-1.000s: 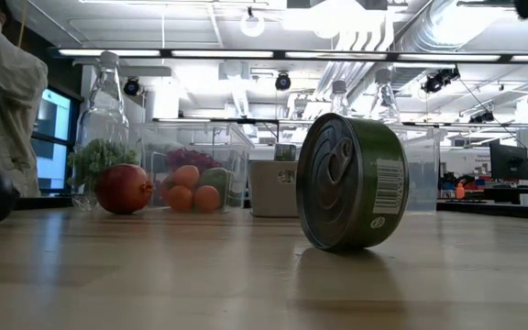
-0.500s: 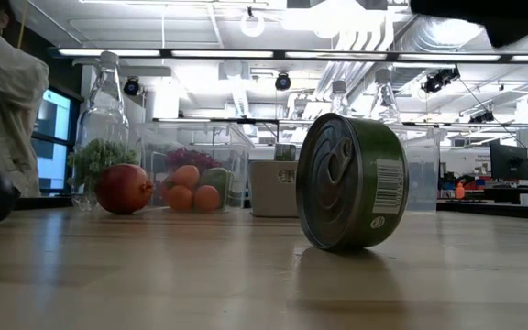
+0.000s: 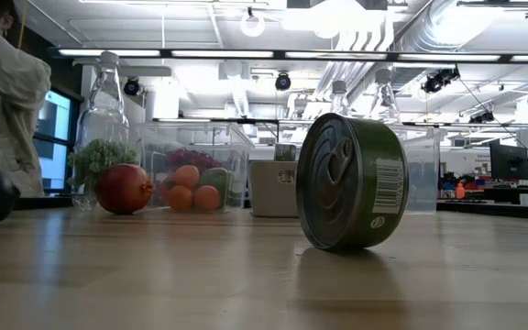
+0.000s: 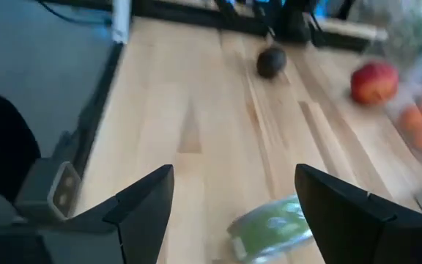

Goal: Pick & Place Food Item
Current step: Put the green tuna can into the gray bin

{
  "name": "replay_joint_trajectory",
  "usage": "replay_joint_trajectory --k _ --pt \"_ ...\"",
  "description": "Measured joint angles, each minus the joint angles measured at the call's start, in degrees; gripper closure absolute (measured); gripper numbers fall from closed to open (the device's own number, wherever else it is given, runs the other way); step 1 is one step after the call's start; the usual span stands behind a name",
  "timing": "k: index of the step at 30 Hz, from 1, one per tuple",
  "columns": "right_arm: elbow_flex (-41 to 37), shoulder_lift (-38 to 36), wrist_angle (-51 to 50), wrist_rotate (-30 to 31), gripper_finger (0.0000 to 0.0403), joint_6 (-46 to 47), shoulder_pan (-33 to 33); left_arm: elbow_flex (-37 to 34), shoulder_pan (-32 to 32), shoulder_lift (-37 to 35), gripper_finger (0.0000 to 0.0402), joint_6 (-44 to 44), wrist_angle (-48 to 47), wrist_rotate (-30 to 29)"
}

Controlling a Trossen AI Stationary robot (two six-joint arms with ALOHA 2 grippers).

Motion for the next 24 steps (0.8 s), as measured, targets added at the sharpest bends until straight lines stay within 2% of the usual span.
replay_joint_trajectory --k 4,6,9,11,17,24 --pt "8.72 1.02 -16.14 -6.18 0.0128 11.56 -3.44 0.0 -0.02 0.0 0.0148 -1.75 0.2 0.17" --pt "9.78 1.72 -20.95 -11.72 0.0128 17.68 -5.0 0.0 0.0 0.0 0.0148 -2.28 0.22 0.0" --pt "9.41 2.29 -26.38 -23.52 0.0128 27.81 -7.44 0.0 0.0 0.0 0.0148 -2.4 0.33 -0.74" --pt "8.87 2.31 -28.2 -28.02 0.0128 33.21 -9.03 0.0 0.0 0.0 0.0148 -2.42 0.37 -0.76" --pt "8.1 2.31 -28.71 -28.69 0.0128 35.58 -11.3 0.0 0.0 0.0 0.0148 -2.16 0.38 -0.81" --pt "8.1 2.31 -26.8 -28.81 0.0128 43.47 -12.81 0.0 0.0 0.0 0.0148 -0.54 0.36 -0.79"
